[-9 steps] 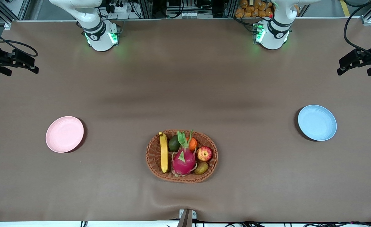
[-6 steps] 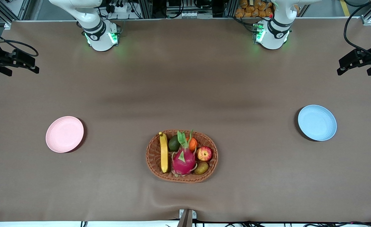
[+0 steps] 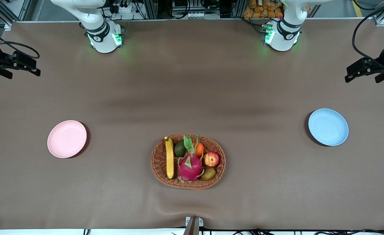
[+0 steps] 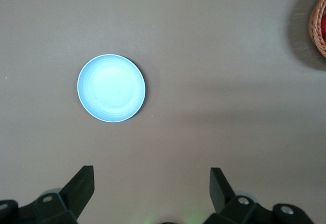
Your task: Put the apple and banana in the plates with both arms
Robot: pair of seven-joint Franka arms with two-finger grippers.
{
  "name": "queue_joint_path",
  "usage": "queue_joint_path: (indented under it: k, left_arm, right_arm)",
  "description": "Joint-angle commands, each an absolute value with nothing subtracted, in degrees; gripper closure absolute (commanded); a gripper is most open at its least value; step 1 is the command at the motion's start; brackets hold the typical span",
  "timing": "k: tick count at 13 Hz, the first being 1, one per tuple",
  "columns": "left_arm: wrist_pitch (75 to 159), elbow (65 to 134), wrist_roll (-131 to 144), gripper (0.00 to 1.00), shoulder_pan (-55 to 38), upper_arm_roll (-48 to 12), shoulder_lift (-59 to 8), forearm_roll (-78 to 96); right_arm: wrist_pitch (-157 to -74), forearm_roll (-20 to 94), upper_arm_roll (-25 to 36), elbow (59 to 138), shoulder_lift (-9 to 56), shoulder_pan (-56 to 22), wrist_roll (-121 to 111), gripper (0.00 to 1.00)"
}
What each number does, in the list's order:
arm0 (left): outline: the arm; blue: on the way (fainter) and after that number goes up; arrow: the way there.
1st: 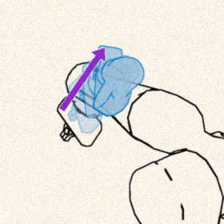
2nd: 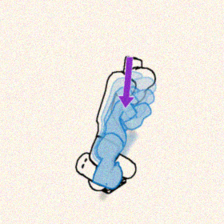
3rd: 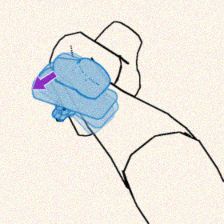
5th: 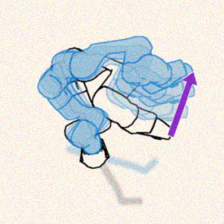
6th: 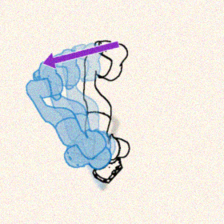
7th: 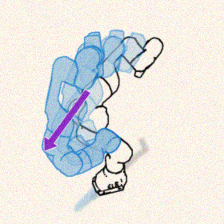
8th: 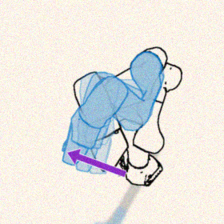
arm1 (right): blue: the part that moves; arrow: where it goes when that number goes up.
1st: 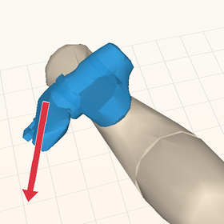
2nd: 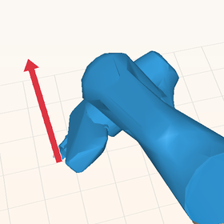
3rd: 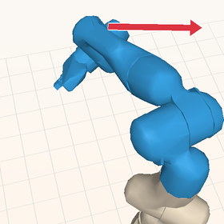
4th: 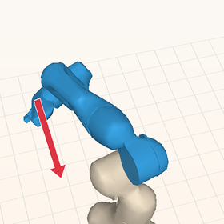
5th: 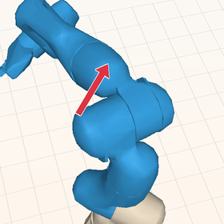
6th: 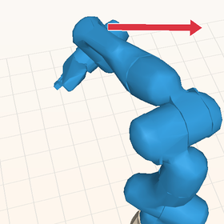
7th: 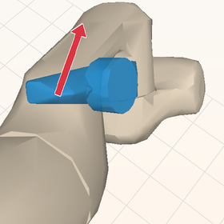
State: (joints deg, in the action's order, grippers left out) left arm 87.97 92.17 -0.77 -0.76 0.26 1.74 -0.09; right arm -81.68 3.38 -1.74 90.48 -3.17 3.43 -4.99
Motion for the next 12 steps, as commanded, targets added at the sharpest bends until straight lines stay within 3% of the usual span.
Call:
queue_joint_path:
  k: [1,5,12]
  left_arm:
    - [87.01,88.07,-0.27,0.0,-1.58,-0.26,-3.59,-0.61]
    - [87.71,82.71,0.09,0.0,-6.05,-0.62,-12.02,-0.96]
    - [98.86,82.35,-0.88,0.0,-8.52,-2.01,-20.99,0.0]
  right_arm:
    - [-81.74,2.55,-1.76,91.14,-3.87,3.34,-5.1,0.0]
    - [-81.91,2.55,-1.58,91.32,-3.78,3.51,-5.1,0.0]
    - [-82.0,2.55,-1.58,91.49,-3.6,3.6,-5.1,0.0]
